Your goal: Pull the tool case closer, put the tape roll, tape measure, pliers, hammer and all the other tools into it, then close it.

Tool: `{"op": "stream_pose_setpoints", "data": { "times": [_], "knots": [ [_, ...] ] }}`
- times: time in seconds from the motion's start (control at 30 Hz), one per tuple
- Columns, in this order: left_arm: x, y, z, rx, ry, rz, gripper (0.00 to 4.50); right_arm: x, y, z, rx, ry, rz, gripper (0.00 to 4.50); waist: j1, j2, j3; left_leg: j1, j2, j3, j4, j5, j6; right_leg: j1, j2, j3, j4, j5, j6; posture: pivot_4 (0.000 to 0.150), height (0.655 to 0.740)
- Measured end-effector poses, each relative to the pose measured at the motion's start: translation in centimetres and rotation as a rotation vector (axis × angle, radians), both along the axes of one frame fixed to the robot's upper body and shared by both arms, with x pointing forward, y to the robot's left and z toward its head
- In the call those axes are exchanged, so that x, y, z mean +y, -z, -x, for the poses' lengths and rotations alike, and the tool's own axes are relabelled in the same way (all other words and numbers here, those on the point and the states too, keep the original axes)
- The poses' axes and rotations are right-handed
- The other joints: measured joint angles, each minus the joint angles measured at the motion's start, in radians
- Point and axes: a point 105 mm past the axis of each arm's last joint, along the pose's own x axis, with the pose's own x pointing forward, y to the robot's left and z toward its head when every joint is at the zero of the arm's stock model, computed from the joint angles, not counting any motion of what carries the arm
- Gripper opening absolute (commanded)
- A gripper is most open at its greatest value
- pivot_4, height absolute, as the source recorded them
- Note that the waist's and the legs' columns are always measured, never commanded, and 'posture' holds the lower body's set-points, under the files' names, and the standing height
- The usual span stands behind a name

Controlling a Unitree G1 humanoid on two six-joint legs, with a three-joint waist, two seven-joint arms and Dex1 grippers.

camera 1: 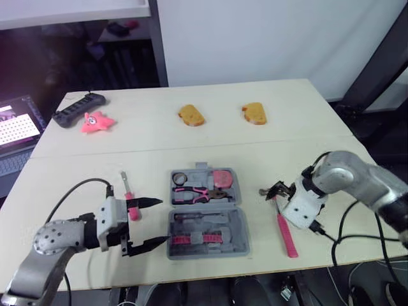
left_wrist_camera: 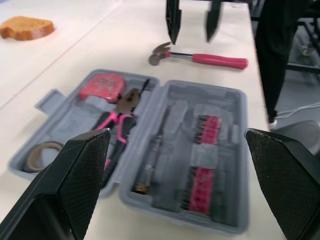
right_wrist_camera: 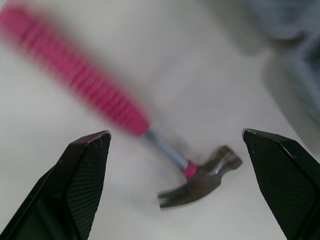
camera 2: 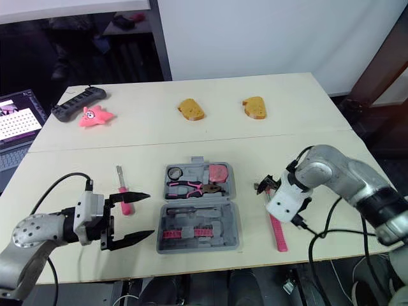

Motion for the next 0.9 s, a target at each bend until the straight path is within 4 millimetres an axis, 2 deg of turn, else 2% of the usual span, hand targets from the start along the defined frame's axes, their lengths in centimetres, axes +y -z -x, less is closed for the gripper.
{"op": "stream_pose_setpoints", "data": {
  "times": [0.13, 0.43, 0.47, 0.5, 0.73, 0.77, 0.9],
  "knots": [
    [-0.1, -0.3, -0.1, -0.015, -0.015, 0.005, 4.50, 0.5, 1.8, -0.3, 0.017, -0.184, 0.074, 4.46, 0.000, 0.000, 0.000, 0.000, 0.000, 0.000, 0.000, 0.001, -0.001, -0.001, 0.000, 0.000, 0.002, 0.000, -0.001, 0.150, 0.7400],
    [-0.6, -0.6, -0.1, -0.035, -0.021, 0.016, 4.50, 1.1, 3.3, -2.0, -0.015, -0.291, 0.168, 4.46, -0.004, -0.002, -0.001, 0.001, -0.001, -0.001, 0.000, 0.001, -0.002, 0.000, 0.001, 0.001, 0.003, 0.000, -0.002, 0.150, 0.7400],
    [-0.7, -0.6, -0.1, -0.037, -0.021, 0.017, 4.50, 0.9, 3.3, -2.3, -0.022, -0.290, 0.186, 3.95, -0.004, -0.002, -0.001, 0.001, -0.001, -0.001, 0.000, 0.002, -0.003, 0.000, 0.001, 0.001, 0.002, 0.000, -0.003, 0.150, 0.7400],
    [-0.7, -0.7, -0.1, -0.038, -0.022, 0.018, 4.50, 0.7, 3.3, -2.4, -0.022, -0.288, 0.195, 3.74, -0.004, -0.002, -0.001, 0.001, -0.001, -0.001, 0.000, 0.002, -0.003, 0.000, 0.001, 0.001, 0.002, 0.000, -0.003, 0.150, 0.7400],
    [-0.9, -0.7, 0.0, -0.034, -0.034, 0.022, 4.50, 0.2, 3.5, -3.2, -0.039, -0.275, 0.202, 0.36, -0.006, -0.007, -0.004, 0.004, -0.001, -0.001, 0.000, 0.002, -0.003, 0.003, 0.001, 0.001, 0.002, 0.000, -0.005, 0.150, 0.7400],
    [-0.9, -0.6, 0.0, -0.032, -0.037, 0.023, 4.50, 0.3, 3.5, -3.2, -0.043, -0.278, 0.199, 0.03, -0.006, -0.007, -0.004, 0.004, -0.001, -0.001, 0.000, 0.002, -0.003, 0.003, 0.001, 0.001, 0.002, -0.001, -0.005, 0.150, 0.7400],
    [-1.0, -0.6, 0.0, -0.031, -0.040, 0.026, 4.50, 0.3, 3.5, -3.3, -0.049, -0.274, 0.182, 0.03, -0.006, -0.009, -0.005, 0.004, 0.000, -0.001, 0.000, 0.002, -0.003, 0.003, 0.002, 0.001, 0.002, 0.000, -0.006, 0.150, 0.7400]
  ]
}}
